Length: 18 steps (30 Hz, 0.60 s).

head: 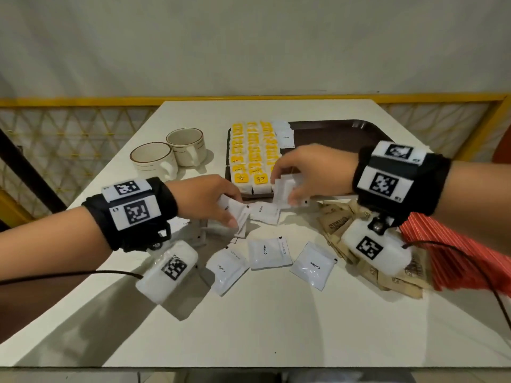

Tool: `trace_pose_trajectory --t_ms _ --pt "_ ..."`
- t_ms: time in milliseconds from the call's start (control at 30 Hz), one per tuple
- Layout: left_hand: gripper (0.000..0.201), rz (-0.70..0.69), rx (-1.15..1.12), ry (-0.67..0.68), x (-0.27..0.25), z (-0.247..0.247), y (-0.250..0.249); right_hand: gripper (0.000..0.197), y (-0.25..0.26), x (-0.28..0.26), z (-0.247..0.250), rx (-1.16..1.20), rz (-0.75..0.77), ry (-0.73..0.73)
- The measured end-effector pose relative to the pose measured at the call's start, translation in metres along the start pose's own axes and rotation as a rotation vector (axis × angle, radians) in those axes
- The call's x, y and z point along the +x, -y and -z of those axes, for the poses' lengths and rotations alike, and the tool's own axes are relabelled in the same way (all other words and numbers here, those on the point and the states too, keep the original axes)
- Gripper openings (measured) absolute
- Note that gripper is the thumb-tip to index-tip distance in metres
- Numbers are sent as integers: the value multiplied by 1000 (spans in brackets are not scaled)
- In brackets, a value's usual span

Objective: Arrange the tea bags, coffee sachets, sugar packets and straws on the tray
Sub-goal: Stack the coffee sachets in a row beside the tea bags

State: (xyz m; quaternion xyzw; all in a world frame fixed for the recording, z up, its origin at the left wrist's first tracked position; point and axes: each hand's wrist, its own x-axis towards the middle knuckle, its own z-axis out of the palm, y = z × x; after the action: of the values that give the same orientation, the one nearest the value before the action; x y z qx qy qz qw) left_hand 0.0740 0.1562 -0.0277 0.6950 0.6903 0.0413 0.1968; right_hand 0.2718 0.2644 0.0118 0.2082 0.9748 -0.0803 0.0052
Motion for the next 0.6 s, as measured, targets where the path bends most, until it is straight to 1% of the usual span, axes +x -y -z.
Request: trace_pose_trajectory --t_ms 33,67,100,133,167,200,267,300,367,467,500,533,600 --pt "37 14 -38 -13 -2 3 4 44 2 -4 9 43 18 -8" --pt "32 27 -89 -26 -4 5 7 46 5 -10 17 91 43 24" --pt "26 36 -139 -38 -7 7 9 48 8 -16 22 133 63 105" --pt "23 44 -193 -41 -10 9 8 50 12 -24 23 144 69 219" --pt "23 48 -267 -25 -13 9 6 51 15 -31 19 109 70 336" --pt "24 57 -376 13 -16 8 2 53 18 -37 10 36 70 433" --pt "26 87 -551 170 -21 6 -9 60 21 -46 -14 -131 82 558" --pt "25 81 -549 250 -23 3 -16 62 22 -47 -26 -193 89 576" --pt "22 33 -400 314 -19 -5 -29 62 22 -44 -37 -226 86 544" --pt "36 -23 -129 289 -9 -19 -45 54 20 -37 -40 -192 80 500" --pt "33 -61 -68 273 -5 -24 -48 51 20 -35 -41 -187 85 493" --pt "26 -109 -26 257 -1 -28 -50 48 20 -34 -41 -183 92 483" --pt "21 -123 18 247 3 -33 -51 47 19 -32 -35 -190 95 454"
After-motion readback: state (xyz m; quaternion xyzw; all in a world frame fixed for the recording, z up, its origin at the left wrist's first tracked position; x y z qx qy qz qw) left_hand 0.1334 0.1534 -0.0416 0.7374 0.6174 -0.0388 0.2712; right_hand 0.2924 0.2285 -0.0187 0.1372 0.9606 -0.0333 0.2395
